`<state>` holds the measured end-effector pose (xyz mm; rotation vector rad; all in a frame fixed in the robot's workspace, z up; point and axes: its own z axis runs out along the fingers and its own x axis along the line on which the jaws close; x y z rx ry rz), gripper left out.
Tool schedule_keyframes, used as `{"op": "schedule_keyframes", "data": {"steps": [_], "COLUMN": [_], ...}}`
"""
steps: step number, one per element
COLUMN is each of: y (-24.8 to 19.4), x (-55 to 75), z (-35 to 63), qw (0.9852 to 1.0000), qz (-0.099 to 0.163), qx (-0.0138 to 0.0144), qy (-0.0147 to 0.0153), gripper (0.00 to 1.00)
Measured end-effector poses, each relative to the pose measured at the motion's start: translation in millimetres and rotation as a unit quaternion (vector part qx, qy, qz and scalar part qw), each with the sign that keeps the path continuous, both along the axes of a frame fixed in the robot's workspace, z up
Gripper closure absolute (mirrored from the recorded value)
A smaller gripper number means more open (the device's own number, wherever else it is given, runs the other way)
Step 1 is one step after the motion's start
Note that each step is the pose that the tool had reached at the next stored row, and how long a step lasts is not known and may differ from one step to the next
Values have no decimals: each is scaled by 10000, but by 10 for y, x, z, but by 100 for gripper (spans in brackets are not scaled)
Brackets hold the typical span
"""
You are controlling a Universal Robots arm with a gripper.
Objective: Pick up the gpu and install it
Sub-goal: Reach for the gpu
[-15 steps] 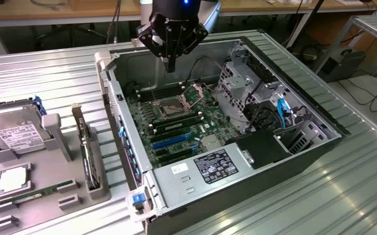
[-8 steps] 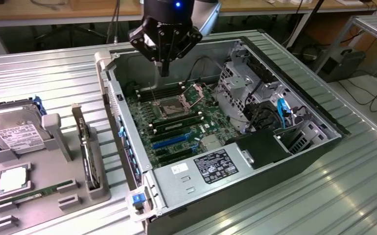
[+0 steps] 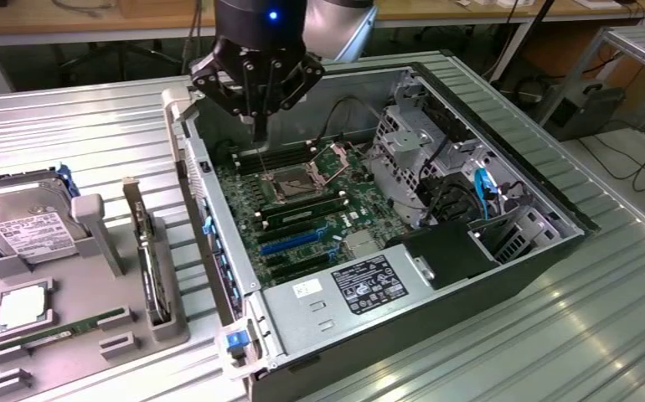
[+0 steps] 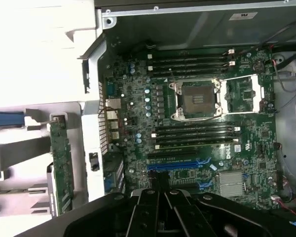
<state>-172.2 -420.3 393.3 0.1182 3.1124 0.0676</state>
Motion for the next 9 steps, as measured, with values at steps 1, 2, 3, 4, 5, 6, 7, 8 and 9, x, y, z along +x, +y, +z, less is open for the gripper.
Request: {"op": "schedule_keyframes", "data": {"steps": [1,2,3,4,5,6,7,8,9], "y": [-11,-25,-33,-44,-54,-66,-75,-84,-93], "x": [-44,-104,-141,-186,-229,-284,-335,-389,-450], "z": [0,0,0,0,-1,-3,-3,-6,-9], "qw": [10000,10000,10000,10000,10000,10000,10000,10000,10000], "qz": [1,1,1,0,0,1,1,1,0], "qx": [0,0,0,0,0,1,0,-1,-1], "qy": [0,0,0,0,0,-1,0,0,0], "gripper": [89,89,89,89,89,89,89,89,89]}}
